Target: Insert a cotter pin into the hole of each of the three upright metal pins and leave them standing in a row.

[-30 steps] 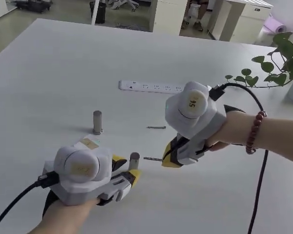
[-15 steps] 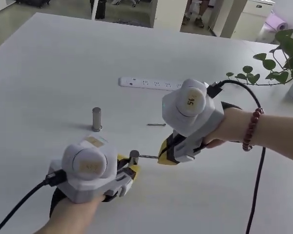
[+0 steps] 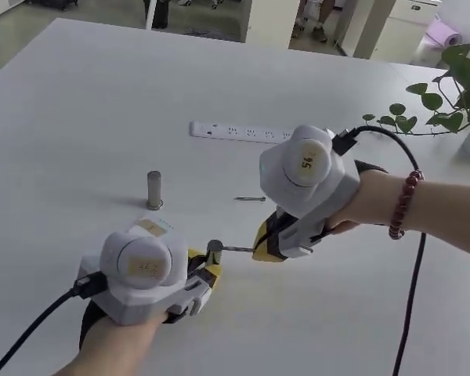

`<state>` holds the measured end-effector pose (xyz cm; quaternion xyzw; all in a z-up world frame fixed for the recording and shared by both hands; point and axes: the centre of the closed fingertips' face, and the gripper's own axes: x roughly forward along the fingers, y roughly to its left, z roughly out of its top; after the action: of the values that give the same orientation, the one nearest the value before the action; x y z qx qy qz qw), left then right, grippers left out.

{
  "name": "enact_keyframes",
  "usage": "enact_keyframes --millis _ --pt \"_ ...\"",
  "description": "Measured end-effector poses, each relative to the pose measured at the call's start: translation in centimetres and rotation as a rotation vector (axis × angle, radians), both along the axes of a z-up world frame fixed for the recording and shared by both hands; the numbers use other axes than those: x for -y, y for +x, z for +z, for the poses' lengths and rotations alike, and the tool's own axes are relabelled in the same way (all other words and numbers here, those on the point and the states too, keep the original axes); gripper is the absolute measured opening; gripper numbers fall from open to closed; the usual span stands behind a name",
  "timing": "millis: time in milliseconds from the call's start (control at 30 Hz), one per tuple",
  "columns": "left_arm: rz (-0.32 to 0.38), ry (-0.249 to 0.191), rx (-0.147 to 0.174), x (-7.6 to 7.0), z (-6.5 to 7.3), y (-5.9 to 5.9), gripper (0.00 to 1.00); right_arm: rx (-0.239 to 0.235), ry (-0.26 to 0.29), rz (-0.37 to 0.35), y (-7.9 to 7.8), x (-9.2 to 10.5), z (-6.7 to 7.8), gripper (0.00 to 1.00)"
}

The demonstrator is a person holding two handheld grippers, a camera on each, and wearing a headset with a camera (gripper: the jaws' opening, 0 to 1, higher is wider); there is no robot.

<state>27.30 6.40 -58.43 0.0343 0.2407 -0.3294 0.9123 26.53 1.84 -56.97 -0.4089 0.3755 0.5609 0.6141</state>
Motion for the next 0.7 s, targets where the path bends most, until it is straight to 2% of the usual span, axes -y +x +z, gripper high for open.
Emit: enact_keyframes --millis 700 --pt "-0.014 -0.006 -0.01 0.06 -0.06 0.04 0.12 0.016 0.007 0.004 0.2 -0.06 0.63 0.0"
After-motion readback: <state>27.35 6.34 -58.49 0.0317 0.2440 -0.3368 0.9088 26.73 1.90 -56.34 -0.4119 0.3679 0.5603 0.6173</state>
